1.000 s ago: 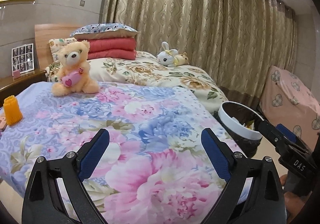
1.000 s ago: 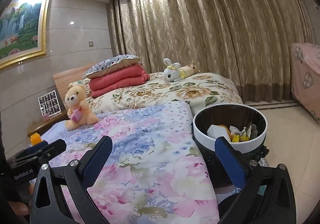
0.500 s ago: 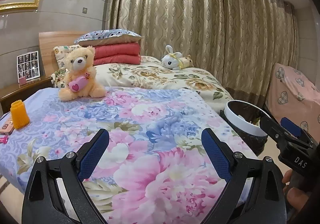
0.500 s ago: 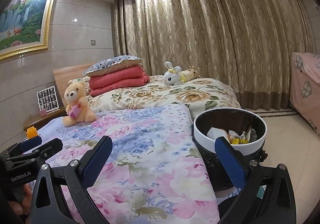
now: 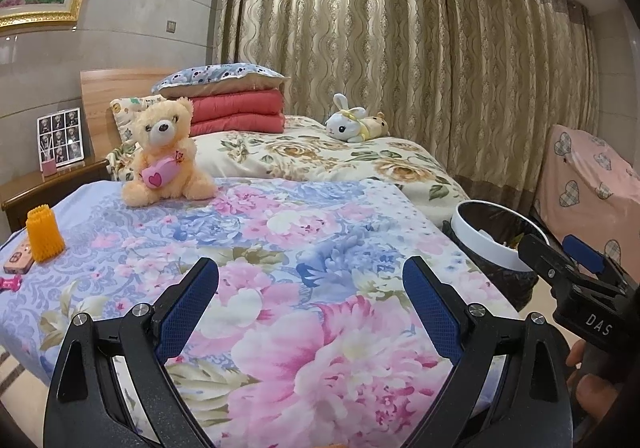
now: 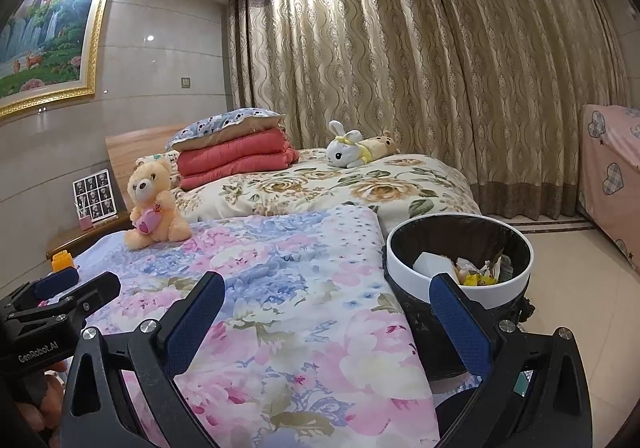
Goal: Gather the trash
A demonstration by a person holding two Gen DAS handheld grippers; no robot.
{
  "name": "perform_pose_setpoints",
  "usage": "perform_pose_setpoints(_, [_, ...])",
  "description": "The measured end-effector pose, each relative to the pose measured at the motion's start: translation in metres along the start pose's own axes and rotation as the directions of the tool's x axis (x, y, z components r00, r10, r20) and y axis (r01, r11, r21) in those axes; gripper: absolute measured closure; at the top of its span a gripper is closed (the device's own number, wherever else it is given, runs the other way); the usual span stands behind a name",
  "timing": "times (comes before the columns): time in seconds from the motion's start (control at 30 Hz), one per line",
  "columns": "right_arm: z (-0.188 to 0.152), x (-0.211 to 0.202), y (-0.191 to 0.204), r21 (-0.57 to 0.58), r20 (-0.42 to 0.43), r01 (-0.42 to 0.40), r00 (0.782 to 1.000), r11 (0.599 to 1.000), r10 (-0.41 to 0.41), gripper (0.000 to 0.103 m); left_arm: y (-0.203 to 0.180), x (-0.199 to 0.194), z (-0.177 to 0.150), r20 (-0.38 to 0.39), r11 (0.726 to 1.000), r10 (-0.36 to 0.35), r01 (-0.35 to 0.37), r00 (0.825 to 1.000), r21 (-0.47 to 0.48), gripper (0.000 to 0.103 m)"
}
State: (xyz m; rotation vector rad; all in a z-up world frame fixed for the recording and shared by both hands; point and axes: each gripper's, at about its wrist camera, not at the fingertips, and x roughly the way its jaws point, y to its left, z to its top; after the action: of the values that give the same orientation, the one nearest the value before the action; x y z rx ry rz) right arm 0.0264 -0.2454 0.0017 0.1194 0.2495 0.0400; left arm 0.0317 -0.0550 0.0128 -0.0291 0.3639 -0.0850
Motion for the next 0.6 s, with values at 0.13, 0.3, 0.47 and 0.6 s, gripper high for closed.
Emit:
perform_pose_setpoints(0.13, [-0.0007,0.0000,-0.0019,0.003,-0.005,-0.003,1.000,1.000,0.003,0.000,-0.0005,-0.0009,-0.0002,0.004,1.000,0.002,-0.002,1.000,0.005,0.007])
perform_pose_setpoints(0.3, [-0.0007,-0.0001,-0.0030,0.004,-0.004,-0.003,1.000,1.000,0.003,0.000,-0.0004,-0.0011,-0.0002,0.006,1.000,0.005,-0.005,1.000,0.003,0.007])
perform_pose_setpoints(0.47, [-0.0002,-0.0003,-0.0035,0.004,-0.002,-0.005,1.000,1.000,0.005,0.000,0.0006,-0.0014,0.0002,0.008,1.000,0.013,-0.013,1.000,0.002,0.007])
perform_pose_setpoints(0.6, [0.0004,-0.0011,-0.0027,0.001,-0.002,-0.008,1.000,1.000,0.008,0.000,0.0022,-0.0019,-0.0002,0.010,1.000,0.018,-0.018,1.000,-0.001,0.007])
